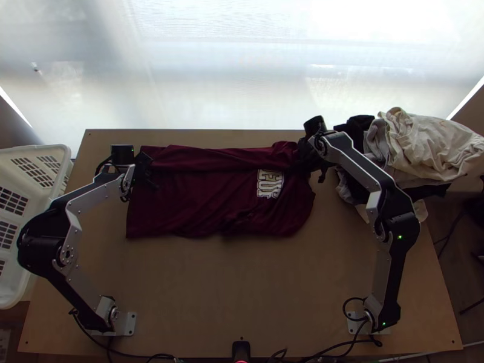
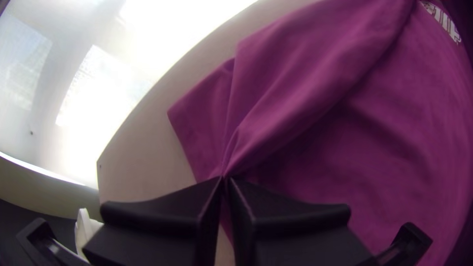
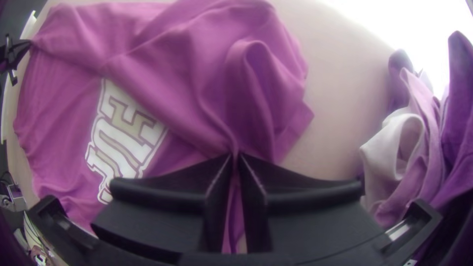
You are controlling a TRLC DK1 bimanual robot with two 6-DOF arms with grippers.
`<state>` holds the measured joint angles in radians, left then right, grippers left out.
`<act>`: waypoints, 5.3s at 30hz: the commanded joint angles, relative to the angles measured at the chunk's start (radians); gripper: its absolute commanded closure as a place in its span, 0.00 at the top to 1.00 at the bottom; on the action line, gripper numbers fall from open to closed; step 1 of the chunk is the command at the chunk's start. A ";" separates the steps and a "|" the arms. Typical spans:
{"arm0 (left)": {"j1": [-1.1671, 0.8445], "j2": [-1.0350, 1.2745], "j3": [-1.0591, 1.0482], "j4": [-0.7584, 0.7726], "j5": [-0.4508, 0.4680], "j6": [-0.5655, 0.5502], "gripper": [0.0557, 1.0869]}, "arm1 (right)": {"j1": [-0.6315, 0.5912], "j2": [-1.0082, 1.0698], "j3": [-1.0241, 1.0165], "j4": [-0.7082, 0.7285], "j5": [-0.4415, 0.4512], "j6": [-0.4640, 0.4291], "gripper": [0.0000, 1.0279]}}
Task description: Fold the t-shirt
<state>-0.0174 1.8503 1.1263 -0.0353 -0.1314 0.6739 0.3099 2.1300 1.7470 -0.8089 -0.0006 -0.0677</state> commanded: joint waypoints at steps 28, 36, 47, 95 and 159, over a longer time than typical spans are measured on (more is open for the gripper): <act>-0.101 -0.787 -0.385 -0.453 0.099 0.277 0.96 | 0.190 -0.446 -0.391 -0.223 -0.038 -0.118 0.95; -0.133 -0.912 -0.545 -0.437 0.099 0.371 0.95 | 0.363 -0.605 -0.646 -0.136 0.047 -0.132 0.95; -0.122 -0.875 -0.691 -0.149 0.085 0.406 0.95 | 0.436 -0.630 -0.777 0.048 0.142 -0.072 0.90; -0.056 -0.685 -0.698 -0.097 0.131 0.477 0.08 | 0.426 -0.548 -0.893 0.332 0.159 -0.119 0.03; 0.244 -0.470 -0.369 -0.242 0.271 0.358 0.04 | -0.054 -0.467 -0.558 0.123 -0.139 -0.133 0.03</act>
<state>0.2325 1.3495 0.8471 -0.3660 0.1440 0.9974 0.2550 1.5768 1.2064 -0.7628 -0.1497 -0.2203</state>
